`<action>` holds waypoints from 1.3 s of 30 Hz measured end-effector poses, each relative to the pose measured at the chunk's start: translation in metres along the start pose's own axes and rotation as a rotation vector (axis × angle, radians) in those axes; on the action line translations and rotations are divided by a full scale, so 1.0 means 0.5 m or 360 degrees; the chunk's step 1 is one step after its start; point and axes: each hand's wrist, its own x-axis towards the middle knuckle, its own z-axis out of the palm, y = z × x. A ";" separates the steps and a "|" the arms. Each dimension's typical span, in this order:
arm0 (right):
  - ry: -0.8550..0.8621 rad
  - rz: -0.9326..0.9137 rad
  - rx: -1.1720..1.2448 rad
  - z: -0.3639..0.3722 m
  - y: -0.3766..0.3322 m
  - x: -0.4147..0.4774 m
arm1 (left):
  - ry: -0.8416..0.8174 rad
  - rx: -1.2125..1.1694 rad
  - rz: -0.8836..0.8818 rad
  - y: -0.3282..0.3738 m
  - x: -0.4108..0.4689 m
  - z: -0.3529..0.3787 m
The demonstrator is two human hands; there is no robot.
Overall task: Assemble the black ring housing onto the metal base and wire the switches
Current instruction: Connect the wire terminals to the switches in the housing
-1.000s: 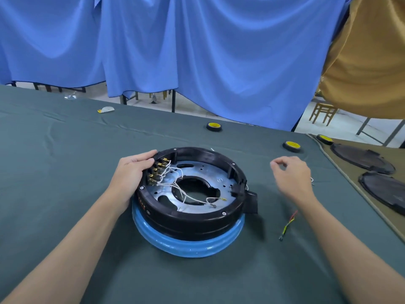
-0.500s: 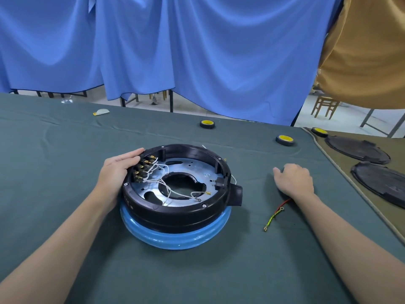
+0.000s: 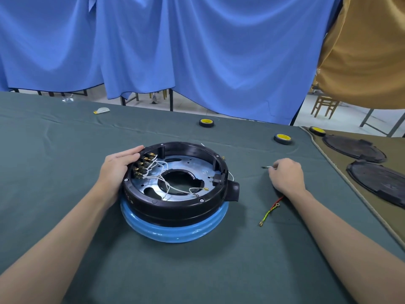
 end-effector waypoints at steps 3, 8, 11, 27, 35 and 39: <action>-0.0037 -0.0015 0.0162 -0.002 -0.022 -0.003 | -0.0001 -0.0004 0.0002 0.000 -0.001 0.000; -0.0072 -0.0049 -0.0060 -0.004 -0.031 0.001 | -0.0009 -0.0022 0.0012 -0.002 -0.003 0.001; -0.0176 -0.0025 -0.0117 -0.003 -0.027 0.009 | -0.0019 -0.0032 0.0017 -0.002 -0.003 0.000; -0.0726 -0.0436 0.1749 -0.102 -0.242 -0.096 | -0.0049 -0.0103 0.0010 -0.019 0.012 -0.009; -0.0965 -0.0553 0.1765 -0.092 -0.317 -0.147 | -0.0040 0.0046 0.0100 -0.024 0.007 -0.020; -0.1012 -0.0507 0.1729 -0.082 -0.344 -0.164 | -0.0090 0.0134 0.0209 -0.033 -0.017 -0.029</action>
